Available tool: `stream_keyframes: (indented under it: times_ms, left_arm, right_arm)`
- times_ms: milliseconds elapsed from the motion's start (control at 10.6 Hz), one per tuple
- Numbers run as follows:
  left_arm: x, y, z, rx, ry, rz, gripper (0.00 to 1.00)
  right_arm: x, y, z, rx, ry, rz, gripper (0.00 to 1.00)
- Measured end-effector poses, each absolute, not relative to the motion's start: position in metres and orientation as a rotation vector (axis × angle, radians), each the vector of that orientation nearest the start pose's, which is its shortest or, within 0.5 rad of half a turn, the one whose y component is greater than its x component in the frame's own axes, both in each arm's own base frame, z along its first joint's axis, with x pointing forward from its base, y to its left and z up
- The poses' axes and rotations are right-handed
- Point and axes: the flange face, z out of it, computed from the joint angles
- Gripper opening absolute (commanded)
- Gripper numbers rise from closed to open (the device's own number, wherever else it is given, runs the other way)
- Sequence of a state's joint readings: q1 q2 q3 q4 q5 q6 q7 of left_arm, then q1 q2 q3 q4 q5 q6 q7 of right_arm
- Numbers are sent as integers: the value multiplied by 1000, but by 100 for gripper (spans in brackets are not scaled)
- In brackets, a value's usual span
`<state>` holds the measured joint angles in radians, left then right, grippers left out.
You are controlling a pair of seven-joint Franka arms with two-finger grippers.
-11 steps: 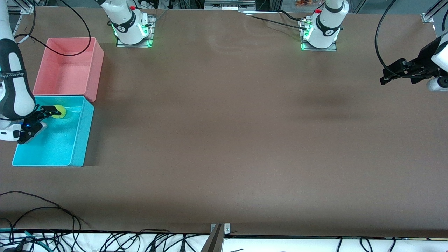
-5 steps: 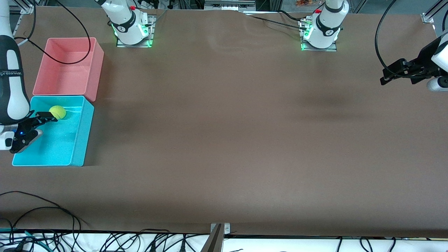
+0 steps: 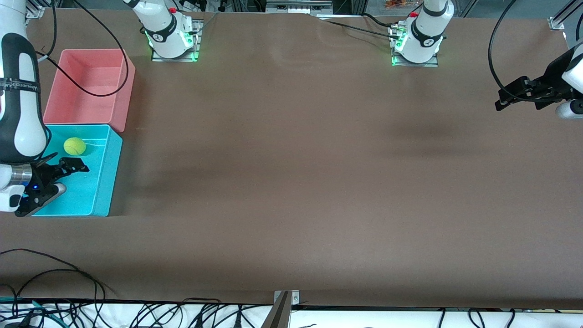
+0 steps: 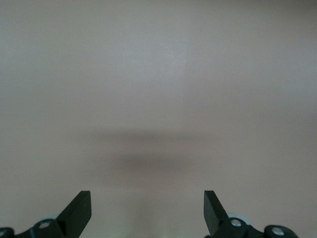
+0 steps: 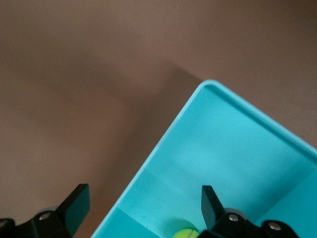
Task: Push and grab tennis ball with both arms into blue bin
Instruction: 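Raise the right gripper out of the cyan bin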
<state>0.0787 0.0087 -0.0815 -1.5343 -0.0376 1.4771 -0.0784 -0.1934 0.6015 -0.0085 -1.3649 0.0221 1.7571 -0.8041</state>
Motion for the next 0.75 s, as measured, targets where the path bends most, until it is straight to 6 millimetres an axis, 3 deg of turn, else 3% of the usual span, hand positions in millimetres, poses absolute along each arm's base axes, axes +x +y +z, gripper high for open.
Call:
stream_keyframes:
  times_ms: [377,755]
  left_arm:
    - [548,-4,629,-3173,-121,107,100]
    - [548,-4,629,-3173,-122,106,100]
  right_arm:
    - [699,-107,410,-2911,-798,106,100]
    - [693,-58,480,-2939,-711,109,100]
